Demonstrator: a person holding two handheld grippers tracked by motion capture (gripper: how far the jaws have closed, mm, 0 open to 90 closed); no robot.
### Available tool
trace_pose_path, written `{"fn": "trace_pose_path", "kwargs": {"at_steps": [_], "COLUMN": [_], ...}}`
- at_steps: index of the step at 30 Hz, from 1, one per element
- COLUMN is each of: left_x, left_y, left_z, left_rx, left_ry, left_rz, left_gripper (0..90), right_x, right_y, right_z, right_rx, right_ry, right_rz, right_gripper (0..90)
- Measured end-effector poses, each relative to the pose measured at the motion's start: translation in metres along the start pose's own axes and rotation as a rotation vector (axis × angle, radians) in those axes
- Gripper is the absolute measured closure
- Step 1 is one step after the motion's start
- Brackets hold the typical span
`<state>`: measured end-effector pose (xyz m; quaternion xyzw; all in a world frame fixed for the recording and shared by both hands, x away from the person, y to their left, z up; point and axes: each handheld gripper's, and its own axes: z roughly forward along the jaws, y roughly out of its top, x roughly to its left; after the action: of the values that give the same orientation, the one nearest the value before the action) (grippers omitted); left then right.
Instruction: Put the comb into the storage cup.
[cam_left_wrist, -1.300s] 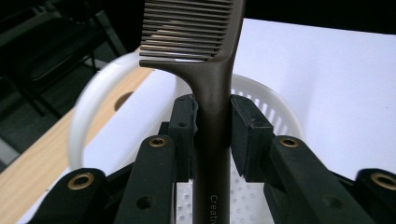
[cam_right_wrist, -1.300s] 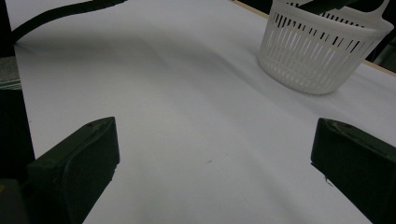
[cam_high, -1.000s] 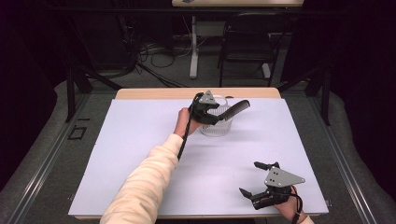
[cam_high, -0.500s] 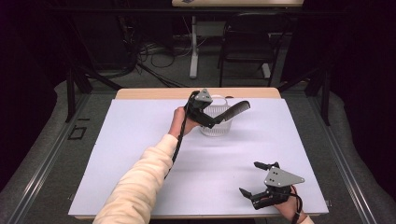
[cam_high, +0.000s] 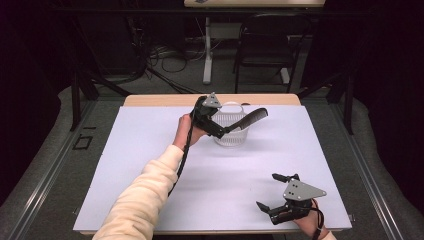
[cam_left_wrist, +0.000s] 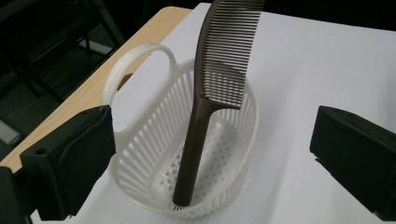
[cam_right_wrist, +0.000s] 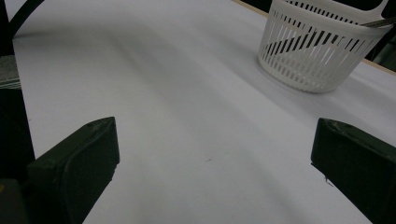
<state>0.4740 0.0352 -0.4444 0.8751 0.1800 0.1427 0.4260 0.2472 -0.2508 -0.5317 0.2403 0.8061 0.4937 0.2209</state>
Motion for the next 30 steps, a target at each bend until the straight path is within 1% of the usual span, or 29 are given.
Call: {"fn": "trace_pose_path", "kwargs": {"at_steps": [1, 4, 6, 10, 11, 14, 16, 18, 19, 21, 22, 26, 28, 30], "left_x": [0.000, -0.001, -0.001, -0.003, -0.003, -0.005, -0.006, -0.007, -0.007, -0.007, -0.008, -0.010, -0.011, -0.012], "left_y": [-0.001, -0.004, -0.006, -0.010, -0.011, -0.014, -0.016, -0.019, -0.020, -0.022, -0.023, -0.029, -0.031, -0.034], "left_z": [-0.002, -0.008, -0.010, -0.015, -0.017, -0.022, -0.027, -0.031, -0.034, -0.039, -0.041, -0.051, -0.055, -0.059], "left_rx": [0.004, -0.002, 0.000, 0.014, 0.016, 0.021, 0.032, 0.021, 0.030, 0.029, 0.033, 0.028, 0.028, 0.029], "left_ry": [0.005, 0.014, 0.019, 0.023, 0.016, 0.028, 0.042, 0.047, 0.055, 0.060, 0.071, 0.091, 0.099, 0.104], "left_rz": [0.006, 0.002, -0.009, -0.018, -0.016, -0.018, -0.027, -0.041, -0.039, -0.040, -0.047, -0.067, -0.063, -0.068], "left_gripper": [0.3, 0.3, 0.3, 0.3, 0.3, 0.3, 0.3, 0.3, 0.2, 0.1, 0.1, 0.0, 0.1, 0.0], "right_x": [0.000, -0.001, 0.000, 0.000, 0.000, 0.001, 0.001, 0.001, 0.001, 0.001, 0.001, 0.001, 0.000, 0.001], "right_y": [0.000, 0.000, 0.000, 0.000, 0.000, 0.000, 0.001, 0.001, 0.001, 0.001, 0.001, 0.000, 0.000, 0.001], "right_z": [0.000, 0.001, 0.001, 0.000, 0.001, 0.001, 0.001, 0.001, 0.001, 0.001, 0.002, 0.002, 0.002, 0.001], "right_rx": [-0.001, -0.001, 0.001, 0.005, 0.004, 0.005, 0.002, 0.004, 0.006, 0.005, 0.006, 0.006, 0.005, 0.005], "right_ry": [0.000, 0.002, 0.001, 0.000, 0.000, 0.001, 0.000, 0.001, 0.003, 0.003, 0.002, 0.002, 0.003, 0.002], "right_rz": [0.000, 0.001, -0.002, -0.003, -0.003, -0.002, -0.005, -0.003, -0.007, -0.007, -0.010, -0.006, -0.009, -0.006], "right_gripper": [0.4, 0.4, 0.4, 0.4, 0.4, 0.4, 0.5, 0.4, 0.4, 0.4, 0.4, 0.4, 0.4, 0.4]}}
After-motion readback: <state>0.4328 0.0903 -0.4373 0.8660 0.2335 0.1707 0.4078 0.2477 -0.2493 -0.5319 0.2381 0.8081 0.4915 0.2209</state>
